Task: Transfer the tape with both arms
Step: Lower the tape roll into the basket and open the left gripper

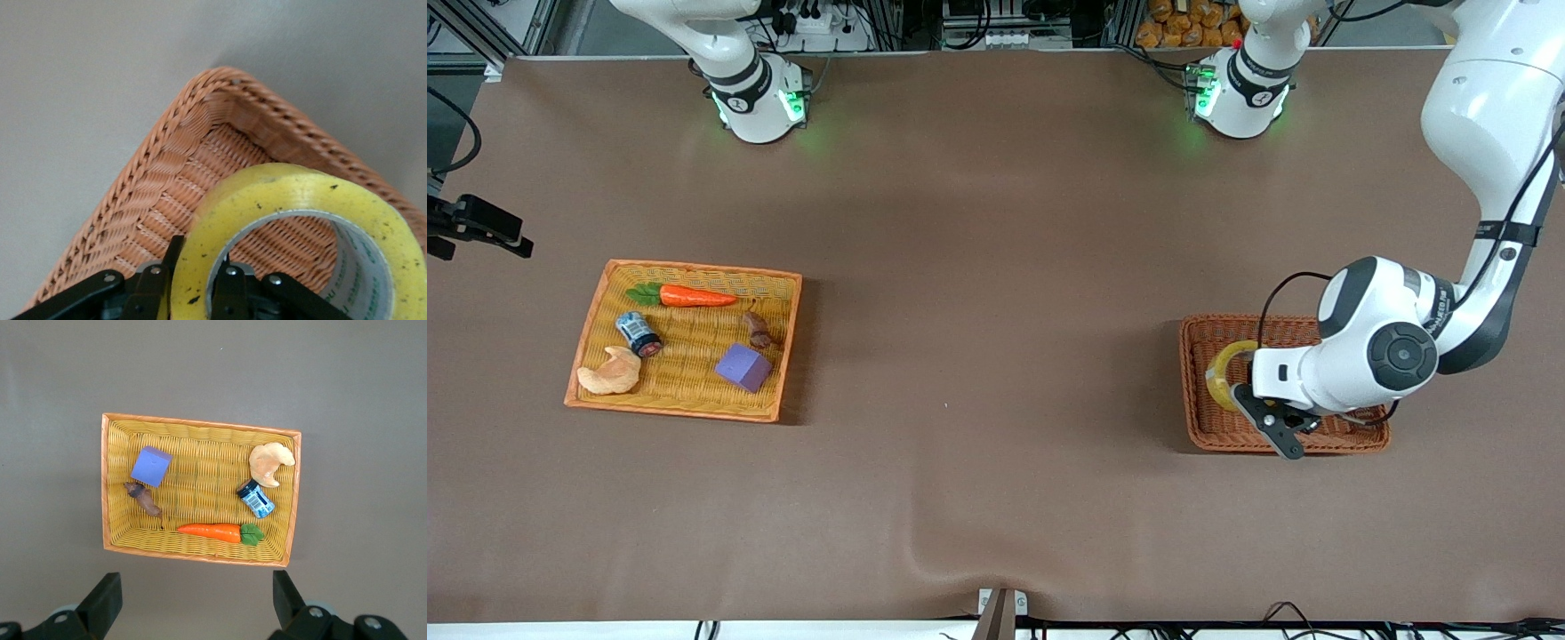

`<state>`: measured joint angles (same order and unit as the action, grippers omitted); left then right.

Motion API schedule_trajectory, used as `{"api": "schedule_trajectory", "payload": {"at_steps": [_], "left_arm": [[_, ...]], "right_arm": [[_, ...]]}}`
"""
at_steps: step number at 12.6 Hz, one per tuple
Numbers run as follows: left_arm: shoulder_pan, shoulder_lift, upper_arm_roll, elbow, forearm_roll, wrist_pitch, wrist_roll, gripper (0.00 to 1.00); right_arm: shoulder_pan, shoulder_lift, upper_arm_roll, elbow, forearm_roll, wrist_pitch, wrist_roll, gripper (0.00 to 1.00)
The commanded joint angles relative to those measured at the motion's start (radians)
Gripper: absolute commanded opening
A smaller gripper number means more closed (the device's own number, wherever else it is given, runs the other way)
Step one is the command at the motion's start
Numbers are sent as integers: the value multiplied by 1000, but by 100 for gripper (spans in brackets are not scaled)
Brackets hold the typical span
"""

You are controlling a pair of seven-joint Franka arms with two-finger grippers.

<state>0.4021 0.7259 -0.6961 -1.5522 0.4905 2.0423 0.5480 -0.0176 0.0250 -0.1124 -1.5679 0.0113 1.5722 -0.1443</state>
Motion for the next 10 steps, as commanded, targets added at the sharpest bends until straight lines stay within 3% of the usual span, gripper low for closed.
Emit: {"api": "schedule_trajectory", "payload": {"at_steps": [1,4,9,10], "left_arm": [[10,32,21,-5,42,42,85,0],[14,82,78,-3,75,131,242,0],[26,92,79,-2,75,145,245,0],[26,92,79,-2,74,145,245,16]], "right_arm": [[-24,9,14,20,12,-8,-14,100],[-24,9,14,19,12,-9,-14,100],[-24,9,14,19,12,-9,-14,100],[-24,9,14,19,12,-9,-14,100]]}}
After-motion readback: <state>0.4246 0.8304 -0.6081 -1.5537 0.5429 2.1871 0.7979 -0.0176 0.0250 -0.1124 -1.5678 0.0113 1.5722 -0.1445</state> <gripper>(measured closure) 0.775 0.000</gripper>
